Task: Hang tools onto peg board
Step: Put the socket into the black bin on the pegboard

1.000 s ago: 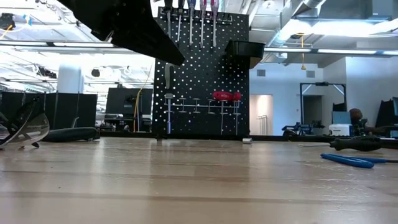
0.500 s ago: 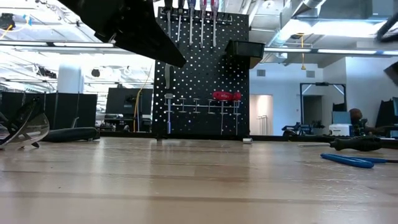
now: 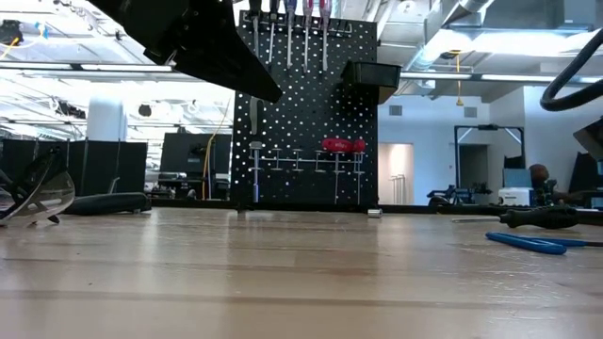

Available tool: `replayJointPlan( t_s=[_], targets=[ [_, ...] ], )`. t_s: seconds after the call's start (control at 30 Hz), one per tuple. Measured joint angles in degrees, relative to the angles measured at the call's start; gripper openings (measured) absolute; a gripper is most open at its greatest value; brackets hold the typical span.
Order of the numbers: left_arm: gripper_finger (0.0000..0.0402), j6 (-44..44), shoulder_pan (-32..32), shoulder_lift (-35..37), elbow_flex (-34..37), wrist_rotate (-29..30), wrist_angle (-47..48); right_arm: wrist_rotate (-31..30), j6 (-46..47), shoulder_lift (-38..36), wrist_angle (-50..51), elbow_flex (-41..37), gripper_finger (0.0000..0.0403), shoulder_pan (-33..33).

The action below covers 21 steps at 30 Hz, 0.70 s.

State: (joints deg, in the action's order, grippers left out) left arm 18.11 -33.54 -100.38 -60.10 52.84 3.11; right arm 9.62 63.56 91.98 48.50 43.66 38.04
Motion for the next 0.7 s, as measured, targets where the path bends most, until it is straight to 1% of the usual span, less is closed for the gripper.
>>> replayJointPlan(
  t_s=[0.07, 0.13, 0.33, 0.43, 0.6, 0.7],
  targets=[
    [0.0136, 0.02, 0.0, 0.0, 0.0, 0.0, -0.02, -0.02, -0.03, -0.04, -0.14, -0.02, 0.0256, 0.0],
    [0.0136, 0.06, 0.0, 0.0, 0.0, 0.0, -0.03, 0.05, -0.03, -0.04, -0.34, -0.02, 0.023, 0.0],
    [0.0136, 0.13, 0.0, 0.0, 0.0, 0.0, -0.04, 0.23, -0.23, 0.03, -1.64, -0.11, 0.0118, 0.07],
    [0.0136, 0.15, 0.0, 0.0, 0.0, 0.0, -0.02, 0.35, -0.62, 0.0, -1.85, -0.02, 0.0079, 0.07],
    [0.0136, 0.13, 0.0, 0.0, 0.0, 0.0, -0.04, -0.31, -0.86, -0.74, -1.1, 2.04, 0.0078, 0.18],
    [0.0136, 0.13, 0.0, 0.0, 0.0, -0.01, -0.14, -1.8, -1.39, -2.72, -0.88, 5.49, 0.0078, 0.15]
  ],
)
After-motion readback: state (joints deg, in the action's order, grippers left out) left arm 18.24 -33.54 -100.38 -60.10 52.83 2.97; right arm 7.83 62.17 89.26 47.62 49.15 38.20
